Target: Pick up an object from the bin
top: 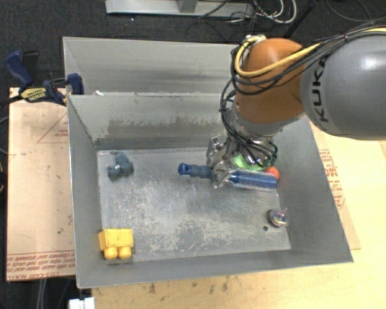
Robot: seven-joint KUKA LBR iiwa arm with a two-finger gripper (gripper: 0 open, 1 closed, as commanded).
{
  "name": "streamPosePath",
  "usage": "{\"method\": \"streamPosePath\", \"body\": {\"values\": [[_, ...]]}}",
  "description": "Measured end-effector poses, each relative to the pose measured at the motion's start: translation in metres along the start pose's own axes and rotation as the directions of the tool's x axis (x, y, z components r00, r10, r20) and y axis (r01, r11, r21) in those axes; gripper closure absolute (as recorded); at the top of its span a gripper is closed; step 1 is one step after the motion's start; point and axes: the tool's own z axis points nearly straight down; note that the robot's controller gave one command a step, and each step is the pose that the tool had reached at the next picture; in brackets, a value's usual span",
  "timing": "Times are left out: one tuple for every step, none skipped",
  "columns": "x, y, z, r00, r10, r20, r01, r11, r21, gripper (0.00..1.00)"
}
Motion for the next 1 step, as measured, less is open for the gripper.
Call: {"method": "streamPosePath", "body": {"values": [[0.0211,-0.0336,-0.0851,0.993,-0.118,0.008,0.118,0.993,0.007,1.00]]}}
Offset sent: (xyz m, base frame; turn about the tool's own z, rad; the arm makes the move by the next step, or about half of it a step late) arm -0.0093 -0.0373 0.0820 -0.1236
